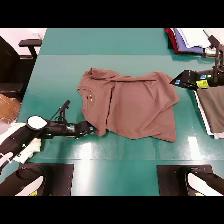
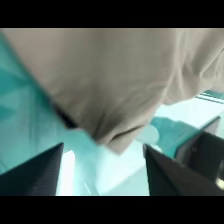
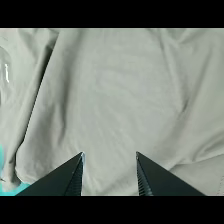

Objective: Fold the shirts.

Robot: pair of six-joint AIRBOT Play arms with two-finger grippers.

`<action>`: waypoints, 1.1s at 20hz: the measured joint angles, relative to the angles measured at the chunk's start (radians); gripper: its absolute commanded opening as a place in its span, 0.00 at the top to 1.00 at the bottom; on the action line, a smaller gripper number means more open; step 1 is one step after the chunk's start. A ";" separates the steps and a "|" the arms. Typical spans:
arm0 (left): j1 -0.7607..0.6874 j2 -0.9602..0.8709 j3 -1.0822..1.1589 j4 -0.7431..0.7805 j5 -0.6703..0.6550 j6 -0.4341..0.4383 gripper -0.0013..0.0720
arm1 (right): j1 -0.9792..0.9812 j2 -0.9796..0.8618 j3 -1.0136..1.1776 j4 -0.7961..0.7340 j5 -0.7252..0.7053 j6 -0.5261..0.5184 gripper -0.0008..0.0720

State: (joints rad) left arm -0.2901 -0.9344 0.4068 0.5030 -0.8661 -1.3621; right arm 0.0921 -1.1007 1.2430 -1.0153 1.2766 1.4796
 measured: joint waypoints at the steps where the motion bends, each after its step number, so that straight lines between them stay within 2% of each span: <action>1: -0.041 0.000 -0.003 -0.007 0.042 -0.009 0.18 | 0.000 0.000 0.000 0.001 -0.001 0.003 0.47; 7: -0.152 -0.005 -0.008 -0.031 0.165 -0.043 0.19 | 0.000 0.000 0.000 0.003 -0.002 0.015 0.47; 8: -0.158 -0.006 -0.008 -0.036 0.183 -0.047 0.32 | 0.000 0.000 0.000 0.003 -0.002 0.018 0.47; 12: -0.167 -0.006 -0.008 -0.060 0.226 -0.048 0.33 | 0.000 0.000 0.000 0.003 -0.003 0.019 0.47; 13: -0.169 -0.006 -0.008 -0.064 0.237 -0.047 0.40 | 0.000 0.000 0.000 0.003 -0.003 0.019 0.47; 14: -0.169 -0.006 -0.008 -0.070 0.245 -0.047 0.79 | 0.000 0.000 0.000 0.003 -0.003 0.020 0.47; 15: -0.170 -0.006 -0.008 -0.078 0.251 -0.047 0.93 | 0.000 0.000 0.000 0.003 -0.004 0.020 0.47; 20: -0.162 -0.006 -0.003 -0.100 0.271 -0.031 0.95 | -0.001 0.001 0.000 0.001 0.003 0.021 0.47; 22: -0.113 -0.005 0.020 -0.073 0.259 -0.026 0.95 | -0.013 0.003 -0.005 -0.021 0.036 0.021 0.47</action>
State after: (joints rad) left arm -0.4034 -0.9398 0.4267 0.4297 -0.6067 -1.3884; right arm 0.0792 -1.0981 1.2385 -1.0359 1.3128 1.5005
